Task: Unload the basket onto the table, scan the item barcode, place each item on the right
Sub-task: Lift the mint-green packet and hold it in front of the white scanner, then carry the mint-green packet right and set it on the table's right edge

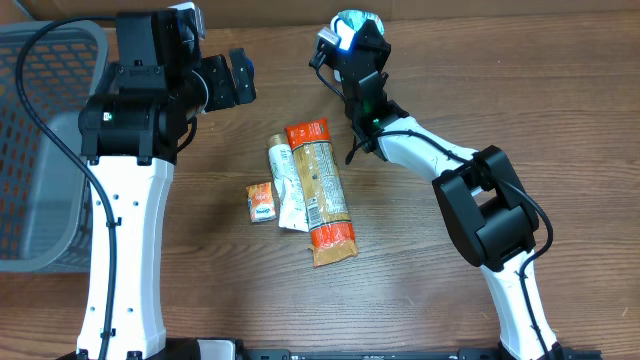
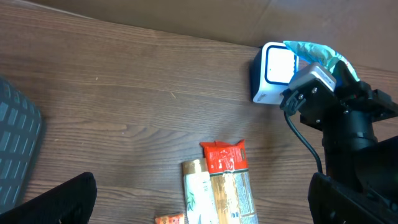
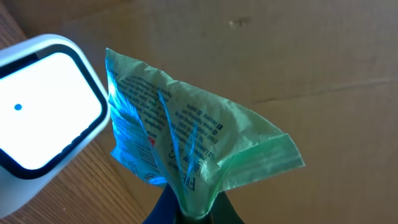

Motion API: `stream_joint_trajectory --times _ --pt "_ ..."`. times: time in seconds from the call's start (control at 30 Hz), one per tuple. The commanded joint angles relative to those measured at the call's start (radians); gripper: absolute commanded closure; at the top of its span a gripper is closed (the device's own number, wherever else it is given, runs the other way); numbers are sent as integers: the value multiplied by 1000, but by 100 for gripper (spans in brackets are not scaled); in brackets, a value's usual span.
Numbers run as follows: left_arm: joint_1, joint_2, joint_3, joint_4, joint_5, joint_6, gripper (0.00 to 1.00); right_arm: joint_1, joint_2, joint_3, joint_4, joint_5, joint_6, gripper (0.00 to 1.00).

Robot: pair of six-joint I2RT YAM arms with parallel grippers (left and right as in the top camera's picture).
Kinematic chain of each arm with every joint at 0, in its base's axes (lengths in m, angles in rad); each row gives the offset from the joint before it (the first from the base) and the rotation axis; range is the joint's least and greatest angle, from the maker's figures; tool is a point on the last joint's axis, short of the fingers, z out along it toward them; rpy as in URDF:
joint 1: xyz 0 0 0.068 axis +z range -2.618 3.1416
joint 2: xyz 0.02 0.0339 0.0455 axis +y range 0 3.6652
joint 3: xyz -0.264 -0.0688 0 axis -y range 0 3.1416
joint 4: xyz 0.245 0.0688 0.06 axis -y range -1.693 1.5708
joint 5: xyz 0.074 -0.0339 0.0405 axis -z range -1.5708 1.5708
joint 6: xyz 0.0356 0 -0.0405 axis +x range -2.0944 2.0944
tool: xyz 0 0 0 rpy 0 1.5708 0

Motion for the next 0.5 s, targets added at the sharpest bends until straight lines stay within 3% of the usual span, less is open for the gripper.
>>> stream_joint_trajectory --times 0.0,0.1,0.2,0.3,0.47 --pt "5 2 2 1 8 16 0 21 -56 13 -10 40 61 96" --pt "5 2 2 1 8 16 1 22 -138 13 -144 39 142 96" --pt "5 2 2 1 8 16 0 19 -257 13 -305 28 323 96" --pt "5 2 2 1 8 16 0 19 -411 13 -529 -53 585 96" --pt "5 2 2 1 8 16 1 -34 -651 13 -910 -387 1117 96"
